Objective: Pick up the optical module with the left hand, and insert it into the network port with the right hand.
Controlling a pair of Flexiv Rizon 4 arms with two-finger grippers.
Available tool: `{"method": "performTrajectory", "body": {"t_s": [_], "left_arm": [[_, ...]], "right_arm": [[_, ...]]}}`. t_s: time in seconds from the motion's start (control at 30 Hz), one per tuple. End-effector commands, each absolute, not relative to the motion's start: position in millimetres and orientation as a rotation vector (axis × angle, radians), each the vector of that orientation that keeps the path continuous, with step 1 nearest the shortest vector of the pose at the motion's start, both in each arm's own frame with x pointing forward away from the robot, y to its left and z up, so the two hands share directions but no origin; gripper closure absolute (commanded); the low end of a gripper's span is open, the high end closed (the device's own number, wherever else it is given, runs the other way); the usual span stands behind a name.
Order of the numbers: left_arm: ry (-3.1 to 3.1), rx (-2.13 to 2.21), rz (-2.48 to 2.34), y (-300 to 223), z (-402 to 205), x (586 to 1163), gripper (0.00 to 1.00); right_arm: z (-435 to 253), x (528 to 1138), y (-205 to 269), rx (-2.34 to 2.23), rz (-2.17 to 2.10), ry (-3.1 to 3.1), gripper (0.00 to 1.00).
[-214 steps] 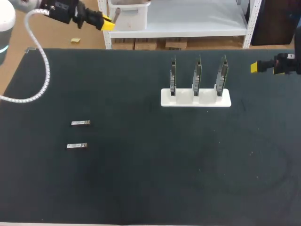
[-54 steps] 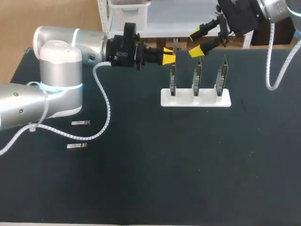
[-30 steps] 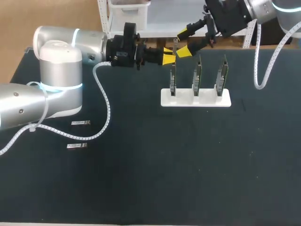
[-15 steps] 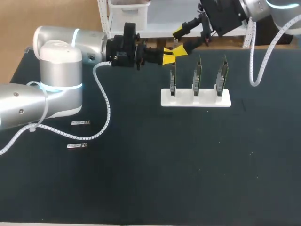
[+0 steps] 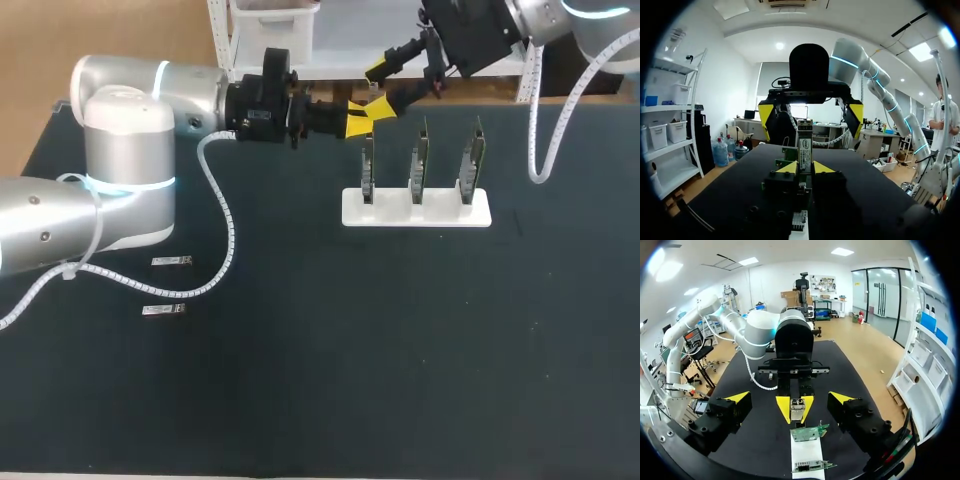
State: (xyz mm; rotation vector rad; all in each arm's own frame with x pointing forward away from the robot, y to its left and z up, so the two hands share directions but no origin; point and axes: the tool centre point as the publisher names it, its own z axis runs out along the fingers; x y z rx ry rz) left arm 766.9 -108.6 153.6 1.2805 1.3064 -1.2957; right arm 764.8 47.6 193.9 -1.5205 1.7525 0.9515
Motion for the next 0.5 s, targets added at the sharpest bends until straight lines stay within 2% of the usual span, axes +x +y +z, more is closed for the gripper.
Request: {"method": "performTrajectory", "body": {"t_s": [0.03,0.07,0.1,0.13,0.5], "left_arm": [[1.309,1.276,-1.291,-108.5,153.4,765.1,1.00],[1.309,1.276,-1.291,-108.5,153.4,765.1,1.00],[1.309,1.276,-1.291,-108.5,153.4,765.1,1.00],[1.309,1.276,-1.291,-108.5,153.4,765.1,1.00],[1.309,1.276,-1.291,-108.5,153.4,765.1,1.00]], "right_arm": [[193.7,764.4,48.0,-1.519,0.947,1.754,0.00],[193.8,764.5,48.1,-1.520,0.946,1.753,0.17],[193.8,764.6,48.1,-1.521,0.944,1.752,0.70],[193.9,764.6,48.1,-1.520,0.944,1.751,1.00],[193.6,762.7,47.6,-1.522,0.936,1.761,1.00]]}}
